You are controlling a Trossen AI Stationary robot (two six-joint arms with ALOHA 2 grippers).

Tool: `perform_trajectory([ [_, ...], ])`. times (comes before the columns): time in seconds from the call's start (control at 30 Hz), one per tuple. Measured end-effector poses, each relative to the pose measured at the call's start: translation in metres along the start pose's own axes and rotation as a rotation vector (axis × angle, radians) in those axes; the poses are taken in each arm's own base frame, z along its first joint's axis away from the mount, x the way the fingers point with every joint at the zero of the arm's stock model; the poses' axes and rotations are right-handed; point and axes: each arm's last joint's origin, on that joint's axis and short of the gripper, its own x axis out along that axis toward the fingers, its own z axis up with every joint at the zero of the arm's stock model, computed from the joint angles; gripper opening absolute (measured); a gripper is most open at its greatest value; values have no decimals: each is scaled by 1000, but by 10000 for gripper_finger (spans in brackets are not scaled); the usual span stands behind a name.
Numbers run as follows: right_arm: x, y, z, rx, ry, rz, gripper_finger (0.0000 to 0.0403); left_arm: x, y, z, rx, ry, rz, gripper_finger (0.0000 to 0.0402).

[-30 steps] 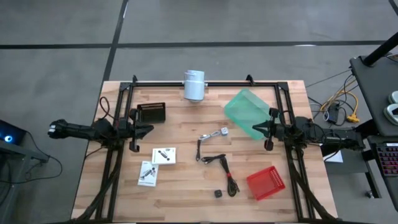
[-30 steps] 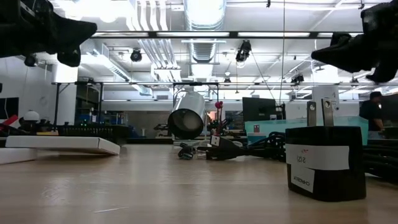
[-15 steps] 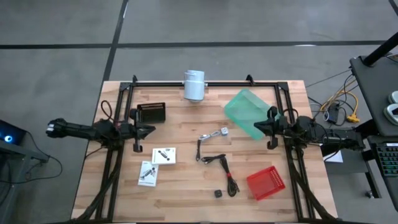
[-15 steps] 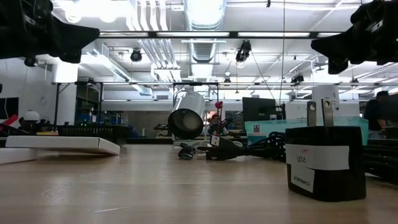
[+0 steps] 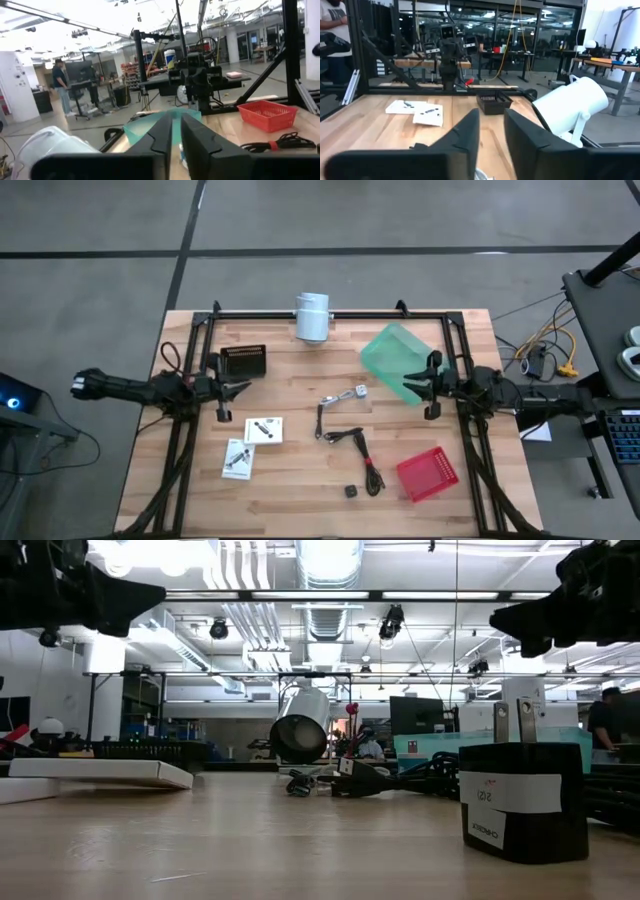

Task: Pick and place items into bin
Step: Put the white charger adapter into the red bin

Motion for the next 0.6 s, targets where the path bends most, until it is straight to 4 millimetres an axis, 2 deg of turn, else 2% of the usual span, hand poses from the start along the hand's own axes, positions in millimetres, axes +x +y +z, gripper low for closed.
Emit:
perform_trajectory([
  [0.17,11,0,2,-1,-30,-1,159,3,-1,-2,10,30,-6,98],
  [0.27,17,1,1,-16,-5,0,188,5,-3,-4,18,49,-11,143],
  [0.43,33,2,6,-16,74,3,205,8,-2,2,3,-5,2,185],
  [0.6,57,3,17,-81,157,12,203,11,-3,2,-1,-16,5,192],
])
